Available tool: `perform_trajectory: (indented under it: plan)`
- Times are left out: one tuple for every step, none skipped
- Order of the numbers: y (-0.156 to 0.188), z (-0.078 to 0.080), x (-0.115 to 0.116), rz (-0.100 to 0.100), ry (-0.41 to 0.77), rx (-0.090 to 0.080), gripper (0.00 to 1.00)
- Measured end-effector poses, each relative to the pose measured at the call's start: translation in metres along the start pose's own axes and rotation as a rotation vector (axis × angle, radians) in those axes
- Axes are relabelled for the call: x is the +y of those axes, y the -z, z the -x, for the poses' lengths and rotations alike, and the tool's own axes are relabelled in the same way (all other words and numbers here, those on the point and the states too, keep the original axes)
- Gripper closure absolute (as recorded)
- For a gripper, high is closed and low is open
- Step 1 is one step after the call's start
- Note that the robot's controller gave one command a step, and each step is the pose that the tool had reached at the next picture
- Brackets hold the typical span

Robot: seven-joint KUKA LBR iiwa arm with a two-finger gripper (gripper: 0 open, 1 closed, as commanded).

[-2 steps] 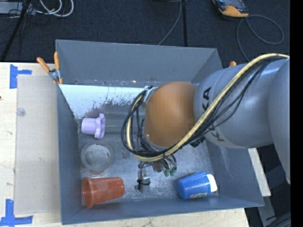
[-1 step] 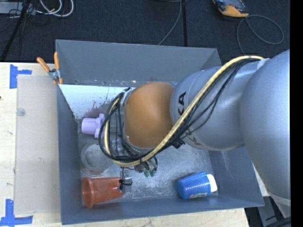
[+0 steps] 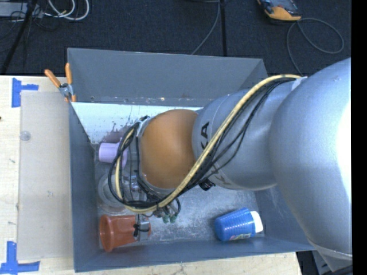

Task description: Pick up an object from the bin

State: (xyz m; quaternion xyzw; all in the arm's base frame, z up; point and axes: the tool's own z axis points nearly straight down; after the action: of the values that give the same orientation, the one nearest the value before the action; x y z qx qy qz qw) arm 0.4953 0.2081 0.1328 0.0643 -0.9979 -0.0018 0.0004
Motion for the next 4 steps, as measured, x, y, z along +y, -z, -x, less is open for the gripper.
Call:
perform_trajectory:
  plan:
    - [-0.029, -0.007, -0.005, -0.004, 0.261, 0.002, 0.0]
    - [-0.054, -0.008, 0.022, -0.01, 0.468, -0.033, 1.0]
    - [-0.054, -0.008, 0.022, -0.01, 0.468, -0.033, 1.0]
    - [-0.018, -0.009, 0.012, -0.004, 0.473, -0.018, 1.0]
